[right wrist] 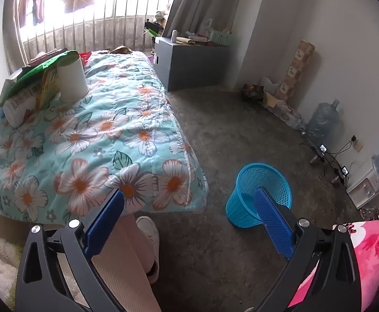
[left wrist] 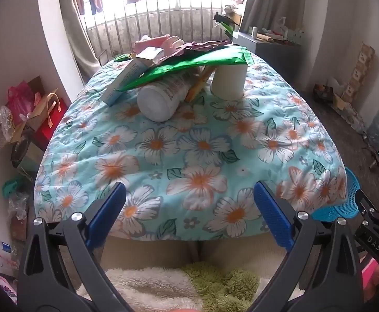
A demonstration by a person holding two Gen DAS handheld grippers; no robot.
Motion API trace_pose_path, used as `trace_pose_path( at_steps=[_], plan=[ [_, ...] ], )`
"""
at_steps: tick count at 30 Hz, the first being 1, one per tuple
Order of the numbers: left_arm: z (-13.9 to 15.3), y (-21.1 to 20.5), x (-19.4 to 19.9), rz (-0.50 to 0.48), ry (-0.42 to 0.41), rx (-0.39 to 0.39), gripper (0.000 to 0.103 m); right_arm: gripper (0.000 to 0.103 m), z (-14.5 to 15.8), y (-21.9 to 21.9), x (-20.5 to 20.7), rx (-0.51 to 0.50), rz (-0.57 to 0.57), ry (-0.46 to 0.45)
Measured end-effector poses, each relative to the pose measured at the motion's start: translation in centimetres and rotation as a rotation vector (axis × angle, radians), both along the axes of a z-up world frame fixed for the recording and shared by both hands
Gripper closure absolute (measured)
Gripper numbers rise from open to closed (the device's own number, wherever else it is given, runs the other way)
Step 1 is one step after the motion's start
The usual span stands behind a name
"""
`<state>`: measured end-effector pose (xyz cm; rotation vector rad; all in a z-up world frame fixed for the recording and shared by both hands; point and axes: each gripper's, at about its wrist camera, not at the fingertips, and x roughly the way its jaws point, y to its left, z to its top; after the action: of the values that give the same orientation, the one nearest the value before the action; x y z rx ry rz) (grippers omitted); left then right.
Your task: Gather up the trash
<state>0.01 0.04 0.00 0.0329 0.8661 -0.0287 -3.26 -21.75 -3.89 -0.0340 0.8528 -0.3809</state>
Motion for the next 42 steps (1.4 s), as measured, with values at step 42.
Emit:
trace_pose_path(
  at_steps=[42],
  plan=[
    [-1.1,0.7,0.4,0.043,0.045,0.021,0.009,0.006,-0.2,-0.1,0.0,0.011,0.008,0.008]
  ],
)
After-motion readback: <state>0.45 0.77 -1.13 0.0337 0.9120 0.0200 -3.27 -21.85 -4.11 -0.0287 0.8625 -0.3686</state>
